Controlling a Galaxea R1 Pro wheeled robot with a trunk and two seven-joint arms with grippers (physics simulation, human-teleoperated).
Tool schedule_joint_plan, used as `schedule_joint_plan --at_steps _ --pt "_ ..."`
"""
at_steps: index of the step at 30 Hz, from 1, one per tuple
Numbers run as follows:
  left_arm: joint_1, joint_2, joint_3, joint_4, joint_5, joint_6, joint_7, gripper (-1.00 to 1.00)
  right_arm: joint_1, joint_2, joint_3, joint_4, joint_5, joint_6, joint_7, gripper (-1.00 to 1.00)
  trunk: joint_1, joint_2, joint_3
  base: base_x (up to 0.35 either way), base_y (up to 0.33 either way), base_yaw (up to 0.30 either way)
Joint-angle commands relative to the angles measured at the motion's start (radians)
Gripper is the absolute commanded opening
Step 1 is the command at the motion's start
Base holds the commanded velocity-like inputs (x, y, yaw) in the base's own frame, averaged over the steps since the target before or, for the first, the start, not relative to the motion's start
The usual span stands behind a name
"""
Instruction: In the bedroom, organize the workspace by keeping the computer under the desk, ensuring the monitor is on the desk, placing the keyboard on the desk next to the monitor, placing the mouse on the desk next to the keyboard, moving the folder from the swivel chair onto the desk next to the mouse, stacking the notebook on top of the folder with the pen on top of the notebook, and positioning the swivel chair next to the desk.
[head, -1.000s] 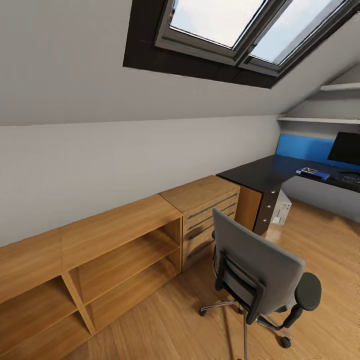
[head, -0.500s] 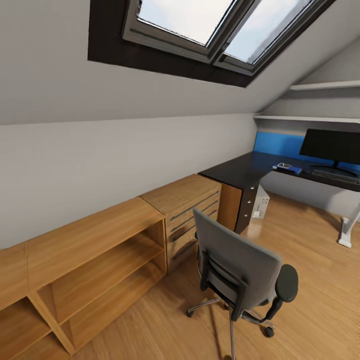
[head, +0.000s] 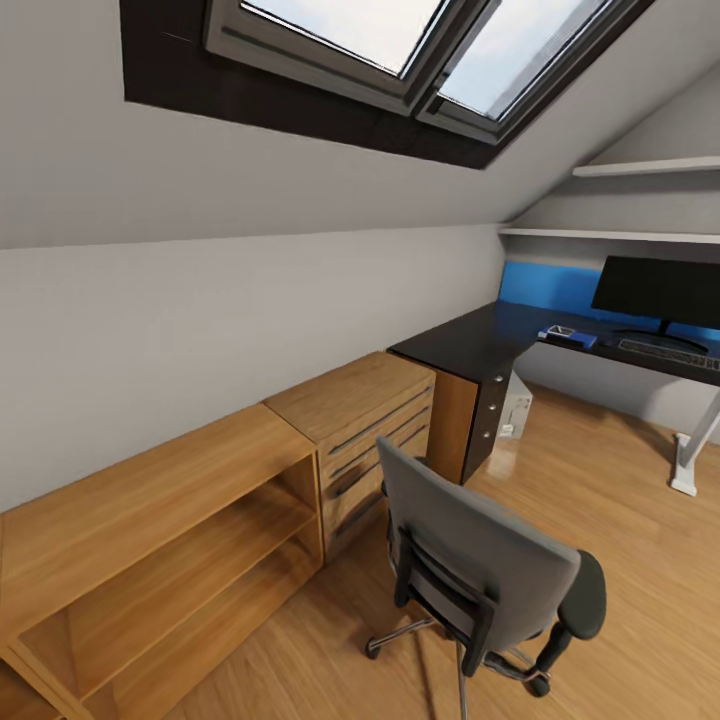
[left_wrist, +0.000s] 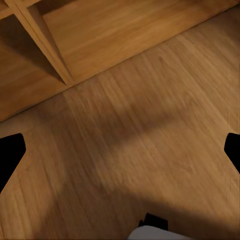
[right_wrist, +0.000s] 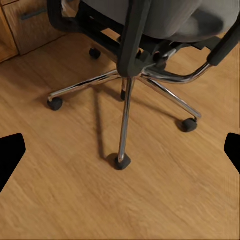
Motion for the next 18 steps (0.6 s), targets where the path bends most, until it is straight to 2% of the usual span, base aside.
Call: schedule_joint_plan --at_steps 1,5,18 --pt "0.0 0.001 -0.008 -0.002 0.0 0.0 0.01 1.0 -0.001 0.0 0.009 0.002 -0.003 -0.002 -0.005 1.0 0.0 -0.001 -0.001 0.047 0.0 -0.005" --pt "0.0 -0.016 -0.008 -0.005 0.0 -0.005 0.011 1.0 -0.001 0.007 0.01 -0.015 -0.002 0.006 -0.001 1.0 0.0 -0.001 -0.001 0.009 0.0 -0.001" --pt "0.0 -0.029 -0.008 -0.004 -0.001 -0.02 0.013 1.0 -0.001 0.009 0.014 -0.009 0.0 -0.007 0.0 1.0 0.0 -0.001 -0.001 0.0 0.0 0.0"
